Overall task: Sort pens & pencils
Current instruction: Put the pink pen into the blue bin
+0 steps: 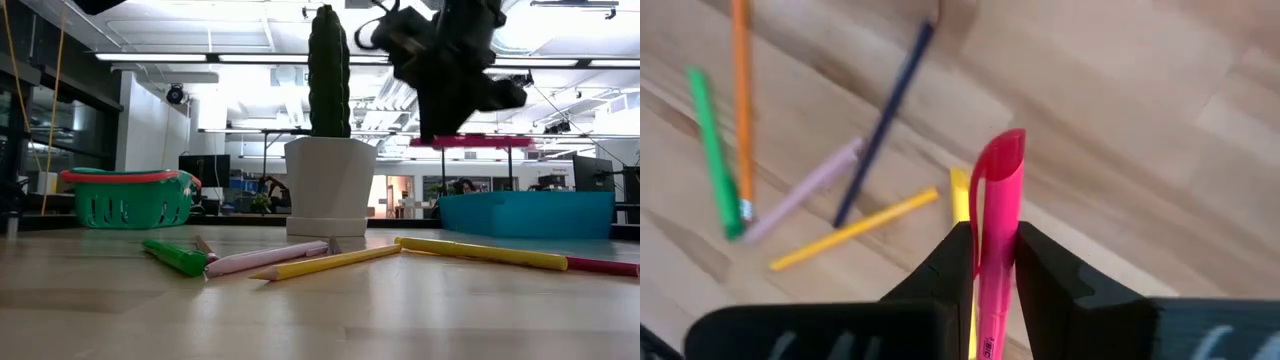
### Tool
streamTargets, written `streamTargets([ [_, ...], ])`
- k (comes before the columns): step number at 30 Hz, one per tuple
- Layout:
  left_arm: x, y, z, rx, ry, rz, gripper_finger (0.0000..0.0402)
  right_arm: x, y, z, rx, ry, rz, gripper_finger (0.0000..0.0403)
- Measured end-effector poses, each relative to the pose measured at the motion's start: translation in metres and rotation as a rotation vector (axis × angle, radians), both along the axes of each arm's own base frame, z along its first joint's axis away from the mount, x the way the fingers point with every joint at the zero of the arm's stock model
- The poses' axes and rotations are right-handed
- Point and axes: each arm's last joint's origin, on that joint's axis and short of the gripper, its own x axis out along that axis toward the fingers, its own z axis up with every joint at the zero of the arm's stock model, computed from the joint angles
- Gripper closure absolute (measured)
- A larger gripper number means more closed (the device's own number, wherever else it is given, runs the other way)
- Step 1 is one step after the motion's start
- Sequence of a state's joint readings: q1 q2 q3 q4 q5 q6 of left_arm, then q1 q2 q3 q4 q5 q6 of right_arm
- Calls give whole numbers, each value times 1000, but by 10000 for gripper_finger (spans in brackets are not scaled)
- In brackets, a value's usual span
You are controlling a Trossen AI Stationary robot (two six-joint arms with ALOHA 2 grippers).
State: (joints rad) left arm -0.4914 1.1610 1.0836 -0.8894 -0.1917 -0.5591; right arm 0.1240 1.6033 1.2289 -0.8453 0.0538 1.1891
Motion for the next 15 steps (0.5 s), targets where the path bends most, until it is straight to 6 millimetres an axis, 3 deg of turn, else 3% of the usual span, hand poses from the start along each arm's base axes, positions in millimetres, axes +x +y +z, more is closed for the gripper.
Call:
streamTargets([
  [7, 0, 0, 0, 6, -2, -2, 305, -20, -21, 29, -50, -56, -61, 357],
  [15, 0, 1, 0, 44, -16, -2, 305, -46, -50, 47, -112, -21, -147, 357],
])
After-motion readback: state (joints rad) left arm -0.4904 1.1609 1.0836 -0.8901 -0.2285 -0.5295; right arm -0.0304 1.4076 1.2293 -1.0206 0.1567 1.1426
